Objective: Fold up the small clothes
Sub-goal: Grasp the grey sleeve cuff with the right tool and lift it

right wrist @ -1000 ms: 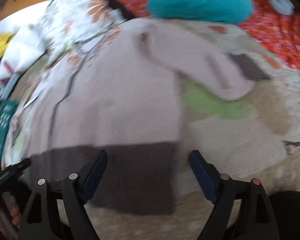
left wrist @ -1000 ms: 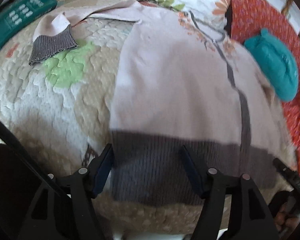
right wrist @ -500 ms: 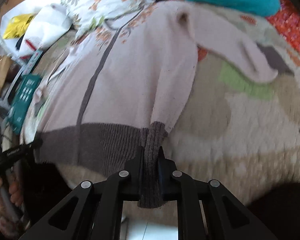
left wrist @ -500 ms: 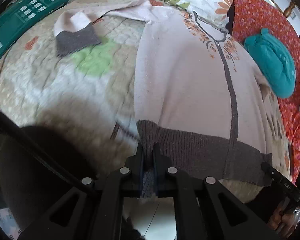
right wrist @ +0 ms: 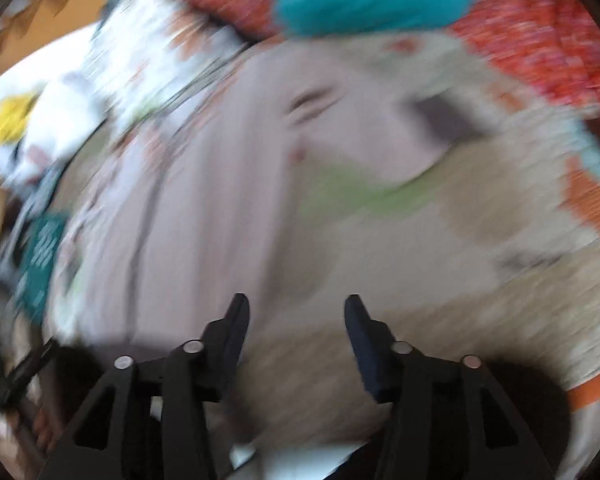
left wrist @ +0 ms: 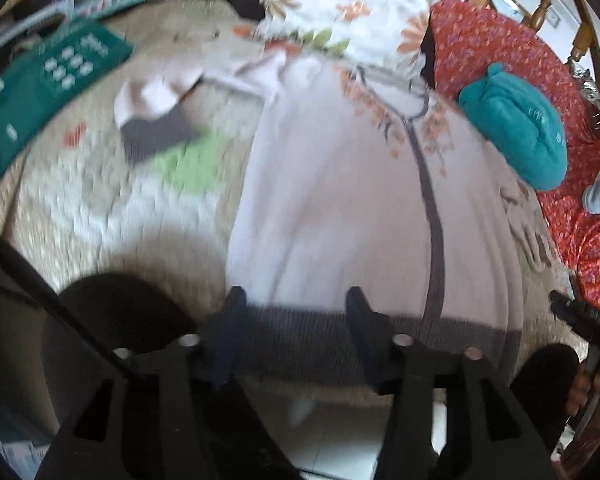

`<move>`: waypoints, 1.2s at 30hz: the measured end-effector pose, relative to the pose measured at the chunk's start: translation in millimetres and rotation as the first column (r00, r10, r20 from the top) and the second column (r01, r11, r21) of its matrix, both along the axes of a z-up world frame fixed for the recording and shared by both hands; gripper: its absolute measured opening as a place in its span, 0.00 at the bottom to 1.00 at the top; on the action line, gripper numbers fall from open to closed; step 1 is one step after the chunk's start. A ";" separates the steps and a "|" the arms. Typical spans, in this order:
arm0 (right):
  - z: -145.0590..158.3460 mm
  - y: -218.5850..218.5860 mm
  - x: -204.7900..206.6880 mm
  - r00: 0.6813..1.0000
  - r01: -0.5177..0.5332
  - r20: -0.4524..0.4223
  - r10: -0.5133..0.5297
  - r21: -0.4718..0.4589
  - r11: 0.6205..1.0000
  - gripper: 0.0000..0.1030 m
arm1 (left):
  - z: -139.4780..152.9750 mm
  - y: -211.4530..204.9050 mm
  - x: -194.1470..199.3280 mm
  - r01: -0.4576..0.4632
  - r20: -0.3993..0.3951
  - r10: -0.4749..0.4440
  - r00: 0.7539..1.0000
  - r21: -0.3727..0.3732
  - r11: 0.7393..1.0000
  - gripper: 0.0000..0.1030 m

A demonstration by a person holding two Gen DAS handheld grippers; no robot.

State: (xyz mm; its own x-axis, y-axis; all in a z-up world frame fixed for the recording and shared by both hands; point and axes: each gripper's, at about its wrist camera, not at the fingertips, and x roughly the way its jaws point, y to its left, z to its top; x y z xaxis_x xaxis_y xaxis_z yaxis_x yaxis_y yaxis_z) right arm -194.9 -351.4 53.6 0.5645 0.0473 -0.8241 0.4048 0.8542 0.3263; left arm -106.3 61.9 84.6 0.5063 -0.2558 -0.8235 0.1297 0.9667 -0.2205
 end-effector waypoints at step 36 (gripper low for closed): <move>124.1 -137.0 75.0 0.898 0.431 0.219 -0.381 -0.267 0.862 0.05 | -46.0 23.7 149.3 -0.039 0.013 0.042 0.999 -0.155 0.987 0.61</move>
